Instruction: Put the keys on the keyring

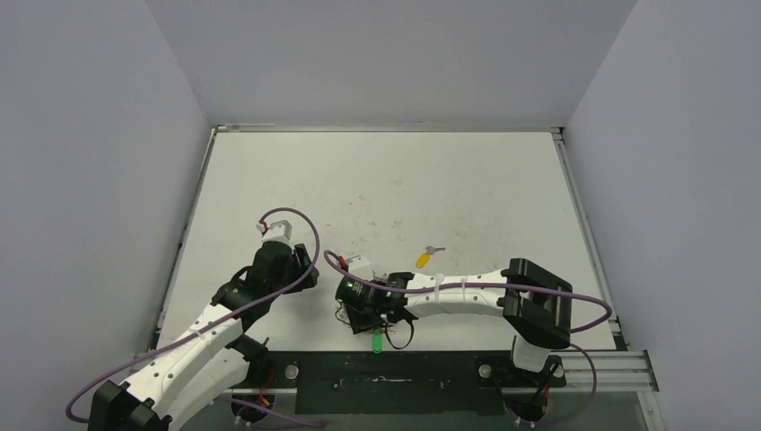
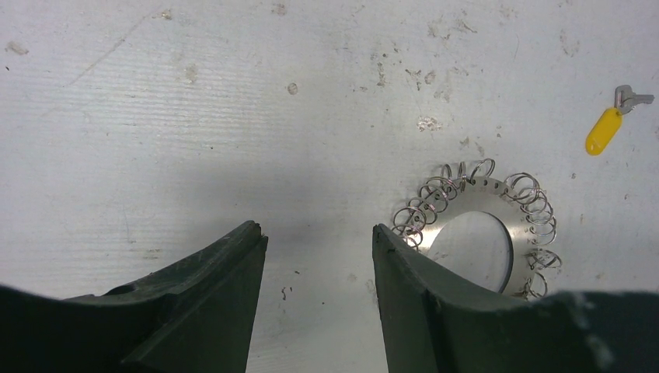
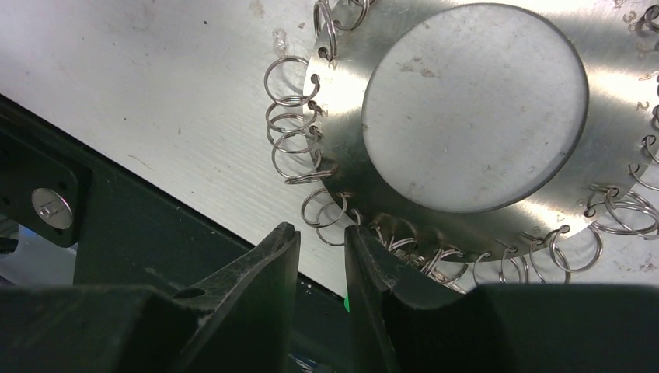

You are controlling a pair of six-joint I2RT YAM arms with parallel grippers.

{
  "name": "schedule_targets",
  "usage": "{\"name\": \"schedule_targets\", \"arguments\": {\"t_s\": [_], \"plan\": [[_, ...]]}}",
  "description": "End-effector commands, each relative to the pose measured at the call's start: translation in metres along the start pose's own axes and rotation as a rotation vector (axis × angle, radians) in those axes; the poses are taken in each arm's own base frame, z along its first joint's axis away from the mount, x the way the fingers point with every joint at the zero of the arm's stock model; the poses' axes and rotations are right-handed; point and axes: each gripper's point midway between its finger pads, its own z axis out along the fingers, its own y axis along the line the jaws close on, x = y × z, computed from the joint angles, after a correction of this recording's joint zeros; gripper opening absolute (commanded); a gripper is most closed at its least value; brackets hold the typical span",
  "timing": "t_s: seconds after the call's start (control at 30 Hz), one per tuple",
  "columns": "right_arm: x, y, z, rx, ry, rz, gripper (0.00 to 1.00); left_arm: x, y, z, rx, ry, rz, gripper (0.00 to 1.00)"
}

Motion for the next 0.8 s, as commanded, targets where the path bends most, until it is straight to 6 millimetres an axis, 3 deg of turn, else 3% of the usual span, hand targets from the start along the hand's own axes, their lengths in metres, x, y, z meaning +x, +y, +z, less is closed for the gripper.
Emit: {"name": "schedule_targets", "arguments": {"t_s": [0.0,0.77], "plan": [[-0.013,0.013,-0.011,-0.042,-0.054,0.024,0.29,-0.01,-0.007,0.0,0.034,-0.04,-0.001,0.51],[0.004,0.008,0.015,-0.013,0.009,0.033,0.29,-0.008,-0.007,0.002,0.035,-0.034,0.004,0.51]]}}
